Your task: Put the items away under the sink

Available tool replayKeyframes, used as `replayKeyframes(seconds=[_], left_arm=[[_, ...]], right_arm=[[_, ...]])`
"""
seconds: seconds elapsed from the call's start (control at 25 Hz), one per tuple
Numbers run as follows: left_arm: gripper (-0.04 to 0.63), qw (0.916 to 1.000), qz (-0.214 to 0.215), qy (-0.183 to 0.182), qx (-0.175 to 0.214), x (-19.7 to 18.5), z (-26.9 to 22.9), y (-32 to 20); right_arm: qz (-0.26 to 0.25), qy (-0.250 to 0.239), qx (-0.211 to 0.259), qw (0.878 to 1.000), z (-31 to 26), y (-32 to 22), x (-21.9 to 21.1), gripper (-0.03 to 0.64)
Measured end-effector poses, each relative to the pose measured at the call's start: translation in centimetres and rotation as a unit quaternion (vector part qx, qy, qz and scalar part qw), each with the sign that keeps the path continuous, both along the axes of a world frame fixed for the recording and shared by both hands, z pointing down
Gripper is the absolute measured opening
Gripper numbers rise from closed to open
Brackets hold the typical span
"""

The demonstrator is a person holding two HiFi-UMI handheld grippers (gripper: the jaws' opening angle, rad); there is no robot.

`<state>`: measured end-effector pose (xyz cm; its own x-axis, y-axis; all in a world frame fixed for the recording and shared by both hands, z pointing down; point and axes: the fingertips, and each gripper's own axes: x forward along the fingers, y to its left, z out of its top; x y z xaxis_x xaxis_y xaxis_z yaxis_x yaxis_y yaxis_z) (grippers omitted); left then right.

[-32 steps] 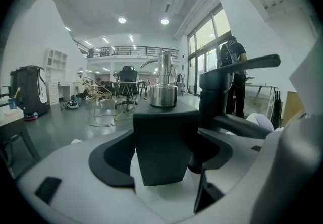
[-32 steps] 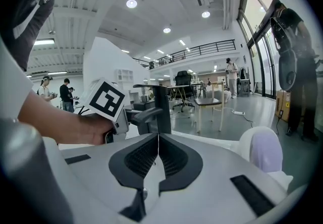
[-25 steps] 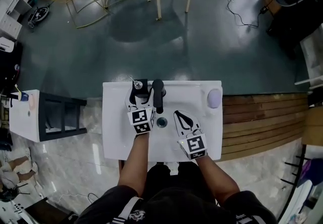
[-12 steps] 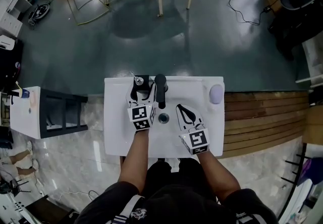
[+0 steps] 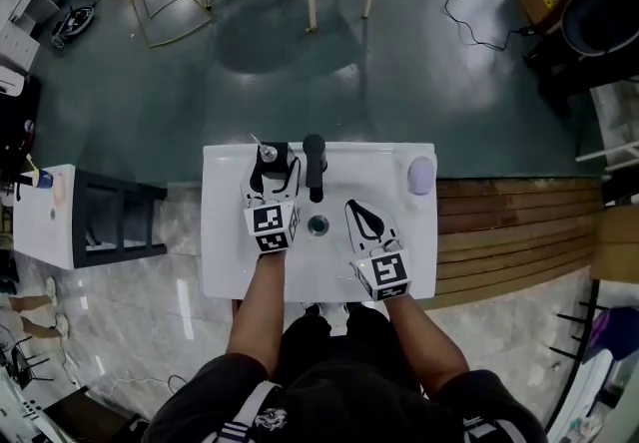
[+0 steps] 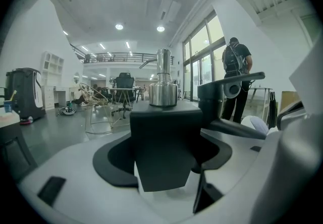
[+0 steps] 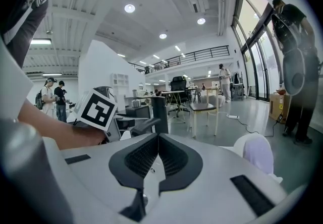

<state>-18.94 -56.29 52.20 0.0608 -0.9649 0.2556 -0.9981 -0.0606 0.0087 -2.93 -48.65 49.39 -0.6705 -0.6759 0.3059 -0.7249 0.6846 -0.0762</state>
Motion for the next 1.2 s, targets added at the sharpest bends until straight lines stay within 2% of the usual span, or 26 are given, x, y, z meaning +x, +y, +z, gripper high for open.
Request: replayKeyframes(seconds=[0.28, 0.68, 0.84, 1.2], left_arm=[[0.327, 0.9999, -0.006, 0.006, 0.010, -1.0, -2.1, 3.5], [0.327, 0.9992, 0.031, 0.020, 0.018, -2.4, -3.9, 9.7], [0.327, 0.9986, 0.044, 0.020, 0.020, -1.8, -4.3, 12.0], [0.327, 0.9981, 0.053, 0.015, 0.027, -0.5, -6.3, 17.5]], right_arm=[[0.005, 0.008, 0.013, 1.000, -1.3, 1.8, -0.2, 0.023], [0.067, 0.001, 0.038, 0.997, -2.3, 6.6, -1.6, 0.023], [0.084, -0.006, 0.046, 0.995, -3.6, 8.7, -1.4, 0.023], [0.083, -0.015, 0.090, 0.992, -6.4, 13.0, -0.8, 0.025]])
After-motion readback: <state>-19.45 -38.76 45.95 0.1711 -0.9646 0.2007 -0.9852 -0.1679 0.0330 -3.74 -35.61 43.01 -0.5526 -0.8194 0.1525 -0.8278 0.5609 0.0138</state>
